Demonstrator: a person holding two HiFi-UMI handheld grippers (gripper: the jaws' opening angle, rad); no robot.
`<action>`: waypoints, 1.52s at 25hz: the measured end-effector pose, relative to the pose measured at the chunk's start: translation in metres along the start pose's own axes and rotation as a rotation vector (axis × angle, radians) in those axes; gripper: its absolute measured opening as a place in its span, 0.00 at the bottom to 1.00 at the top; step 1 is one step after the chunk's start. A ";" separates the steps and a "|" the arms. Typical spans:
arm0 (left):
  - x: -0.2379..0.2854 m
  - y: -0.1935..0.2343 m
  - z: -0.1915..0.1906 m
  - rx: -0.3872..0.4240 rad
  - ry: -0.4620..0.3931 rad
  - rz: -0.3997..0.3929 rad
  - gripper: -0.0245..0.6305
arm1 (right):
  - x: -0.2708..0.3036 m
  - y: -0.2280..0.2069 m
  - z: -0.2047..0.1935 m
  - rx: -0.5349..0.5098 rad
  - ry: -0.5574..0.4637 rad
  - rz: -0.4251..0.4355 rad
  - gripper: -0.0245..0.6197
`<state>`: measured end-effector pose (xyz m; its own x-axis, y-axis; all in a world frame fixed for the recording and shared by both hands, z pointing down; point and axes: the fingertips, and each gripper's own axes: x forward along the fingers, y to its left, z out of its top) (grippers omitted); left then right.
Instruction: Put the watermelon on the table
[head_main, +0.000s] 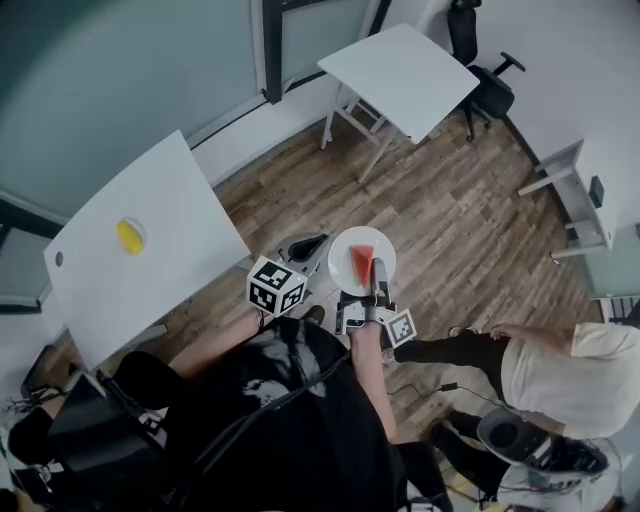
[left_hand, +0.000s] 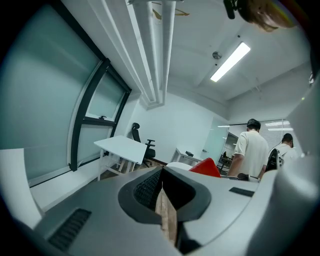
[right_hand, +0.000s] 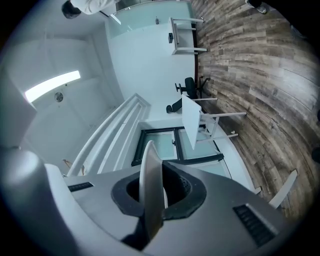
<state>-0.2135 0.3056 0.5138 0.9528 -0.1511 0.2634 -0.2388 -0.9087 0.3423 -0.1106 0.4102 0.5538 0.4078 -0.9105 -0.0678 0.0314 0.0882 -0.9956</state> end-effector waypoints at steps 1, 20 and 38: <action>0.000 0.000 0.001 -0.001 0.001 -0.001 0.05 | 0.000 -0.001 0.000 0.009 -0.003 -0.007 0.07; -0.012 0.046 -0.027 -0.067 0.059 -0.060 0.05 | 0.008 -0.035 -0.043 0.047 -0.033 -0.052 0.07; 0.168 0.104 0.039 -0.046 0.045 0.022 0.05 | 0.191 -0.043 0.082 0.073 0.036 0.003 0.07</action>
<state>-0.0711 0.1707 0.5581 0.9379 -0.1524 0.3116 -0.2692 -0.8863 0.3767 0.0406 0.2653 0.5887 0.3754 -0.9239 -0.0740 0.0973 0.1187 -0.9882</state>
